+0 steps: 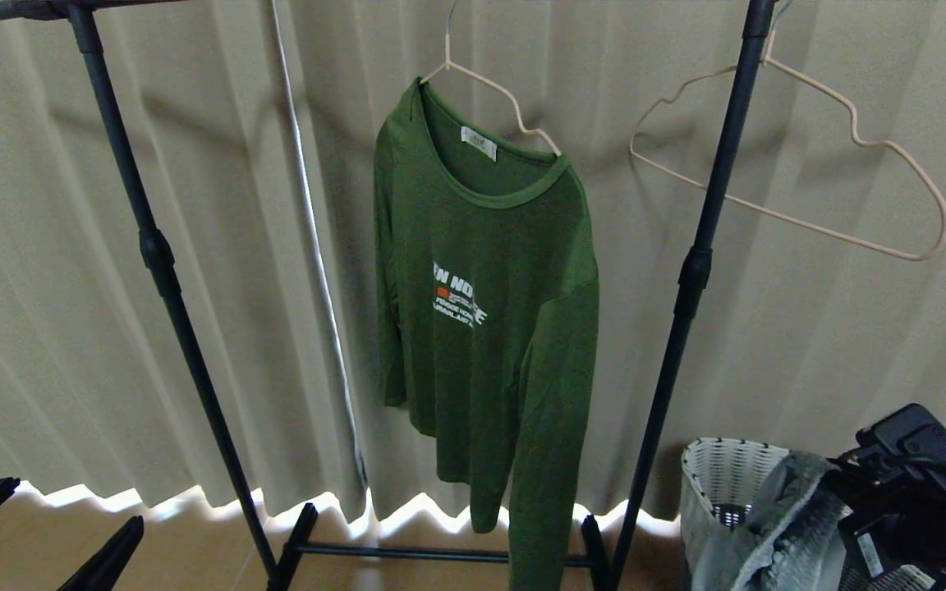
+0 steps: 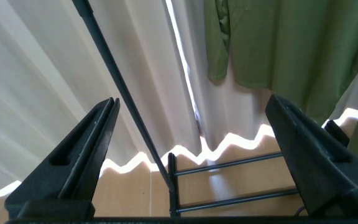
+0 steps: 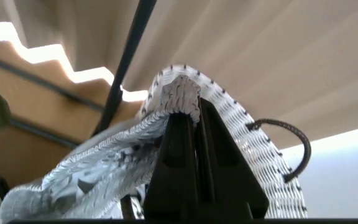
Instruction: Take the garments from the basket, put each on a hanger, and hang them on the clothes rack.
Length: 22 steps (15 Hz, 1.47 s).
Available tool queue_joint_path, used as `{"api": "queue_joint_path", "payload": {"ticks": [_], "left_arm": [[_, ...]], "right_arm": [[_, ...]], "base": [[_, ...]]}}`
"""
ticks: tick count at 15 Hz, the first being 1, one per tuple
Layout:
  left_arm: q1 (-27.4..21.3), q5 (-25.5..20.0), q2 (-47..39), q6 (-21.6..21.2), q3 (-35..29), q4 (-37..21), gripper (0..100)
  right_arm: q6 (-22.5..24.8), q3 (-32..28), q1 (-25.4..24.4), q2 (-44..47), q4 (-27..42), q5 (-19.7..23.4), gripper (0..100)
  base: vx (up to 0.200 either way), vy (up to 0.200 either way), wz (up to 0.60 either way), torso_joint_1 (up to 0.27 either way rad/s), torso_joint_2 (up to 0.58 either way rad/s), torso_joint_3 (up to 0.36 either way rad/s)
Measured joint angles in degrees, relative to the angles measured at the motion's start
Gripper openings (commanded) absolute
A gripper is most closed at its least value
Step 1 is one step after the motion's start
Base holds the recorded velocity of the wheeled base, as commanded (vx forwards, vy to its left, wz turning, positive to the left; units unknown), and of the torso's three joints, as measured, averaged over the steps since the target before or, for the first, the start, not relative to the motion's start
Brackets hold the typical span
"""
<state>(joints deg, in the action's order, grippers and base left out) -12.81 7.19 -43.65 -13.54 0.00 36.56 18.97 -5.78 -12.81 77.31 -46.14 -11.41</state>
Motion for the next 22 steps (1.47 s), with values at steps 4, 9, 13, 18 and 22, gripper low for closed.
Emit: {"api": "queue_joint_path", "payload": {"ticks": [4,9,13,18,22], "left_arm": [[-0.61,-0.02,0.02,0.17,0.0,0.0,100],[-0.52,0.06,0.05,0.6,0.0,0.06,100],[-0.46,0.09,-0.04,0.63,0.0,-0.02,100],[-0.59,0.02,0.02,0.55,0.0,0.0,100],[-0.72,0.0,0.02,0.55,0.0,-0.02,100]], "right_arm": [[-0.55,-3.25,0.0,-0.5,0.0,0.26,0],[-0.48,-5.19,0.0,0.11,0.07,0.26,0],[-0.45,-5.33,0.0,0.66,0.09,0.24,0],[-0.44,-5.55,0.0,1.38,0.0,0.26,0],[-0.48,-5.49,0.0,1.62,0.02,0.24,0]], "base": [[0.0,0.0,0.0,0.0,0.0,0.0],[0.0,0.0,0.0,0.0,0.0,0.0],[-0.2,0.0,0.0,0.007,0.0,0.001],[0.0,0.0,0.0,0.0,0.0,0.0],[0.0,0.0,0.0,0.0,0.0,0.0]]}}
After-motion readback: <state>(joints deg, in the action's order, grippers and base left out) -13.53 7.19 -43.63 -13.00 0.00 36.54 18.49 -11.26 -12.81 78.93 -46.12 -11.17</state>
